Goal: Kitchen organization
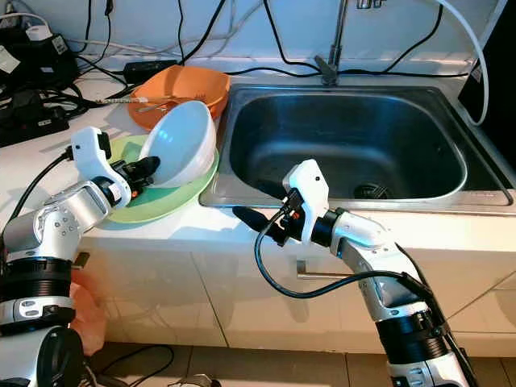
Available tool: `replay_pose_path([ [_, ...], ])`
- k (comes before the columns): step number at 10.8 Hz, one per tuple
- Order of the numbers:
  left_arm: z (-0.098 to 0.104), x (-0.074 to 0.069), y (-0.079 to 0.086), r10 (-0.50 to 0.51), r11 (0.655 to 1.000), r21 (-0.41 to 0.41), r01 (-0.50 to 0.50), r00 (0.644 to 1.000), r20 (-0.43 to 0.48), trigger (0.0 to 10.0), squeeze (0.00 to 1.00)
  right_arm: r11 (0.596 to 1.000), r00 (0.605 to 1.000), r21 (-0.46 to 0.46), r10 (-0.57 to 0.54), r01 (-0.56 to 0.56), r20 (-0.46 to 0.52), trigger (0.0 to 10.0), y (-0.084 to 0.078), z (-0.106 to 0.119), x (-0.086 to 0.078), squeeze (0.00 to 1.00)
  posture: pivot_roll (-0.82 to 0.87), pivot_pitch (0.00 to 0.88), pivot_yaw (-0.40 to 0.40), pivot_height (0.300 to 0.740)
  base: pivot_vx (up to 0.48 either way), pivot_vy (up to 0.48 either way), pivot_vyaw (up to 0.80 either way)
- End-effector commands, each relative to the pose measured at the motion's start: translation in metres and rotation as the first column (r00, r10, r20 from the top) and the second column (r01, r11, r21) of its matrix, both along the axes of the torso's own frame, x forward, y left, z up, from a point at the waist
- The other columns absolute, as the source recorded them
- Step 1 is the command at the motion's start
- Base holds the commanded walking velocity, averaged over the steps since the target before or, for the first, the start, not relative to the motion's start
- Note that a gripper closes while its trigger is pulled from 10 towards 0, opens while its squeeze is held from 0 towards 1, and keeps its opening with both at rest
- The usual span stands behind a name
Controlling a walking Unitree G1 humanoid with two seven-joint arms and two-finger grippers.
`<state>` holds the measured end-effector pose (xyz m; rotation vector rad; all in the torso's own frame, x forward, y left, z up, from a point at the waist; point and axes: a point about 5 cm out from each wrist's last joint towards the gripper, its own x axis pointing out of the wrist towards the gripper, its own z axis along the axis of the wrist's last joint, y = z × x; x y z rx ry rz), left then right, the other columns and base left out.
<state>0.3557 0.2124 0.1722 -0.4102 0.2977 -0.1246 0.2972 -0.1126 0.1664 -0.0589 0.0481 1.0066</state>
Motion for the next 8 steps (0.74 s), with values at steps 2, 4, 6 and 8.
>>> replay_pose_path([
  [2, 0.000, -0.002, -0.002, 0.023, 1.000, -0.008, -0.023, 0.999, 0.027, 0.0, 0.00, 0.996, 0.998, 0.065, -0.063, 0.063, -0.006, 10.0, -0.004, 0.002, 0.005, 0.00, 0.11, 0.037, 0.055, 0.740, 0.000, 0.000, 0.00],
  [4, 0.004, -0.004, -0.009, 0.037, 0.999, 0.023, -0.040, 0.993, 0.116, 0.0, 0.00, 0.986, 0.990, 0.083, -0.144, 0.144, -0.004, 10.0, -0.007, 0.004, 0.011, 0.00, 0.11, 0.036, 0.054, 0.740, 0.000, 0.000, 0.00],
  [6, 0.006, -0.007, -0.026, -0.012, 0.994, 0.109, -0.011, 0.978, 0.209, 0.0, 0.00, 0.983, 0.987, 0.089, -0.158, 0.160, -0.025, 10.0, -0.004, 0.003, 0.013, 0.00, 0.11, 0.036, 0.054, 0.740, 0.000, 0.000, 0.00],
  [8, 0.010, -0.010, -0.032, -0.018, 0.987, 0.156, -0.032, 0.952, 0.305, 0.0, 0.00, 0.977, 0.983, 0.110, -0.177, 0.181, -0.045, 10.0, -0.002, 0.003, 0.015, 0.00, 0.11, 0.032, 0.053, 0.740, 0.000, 0.000, 0.00],
])
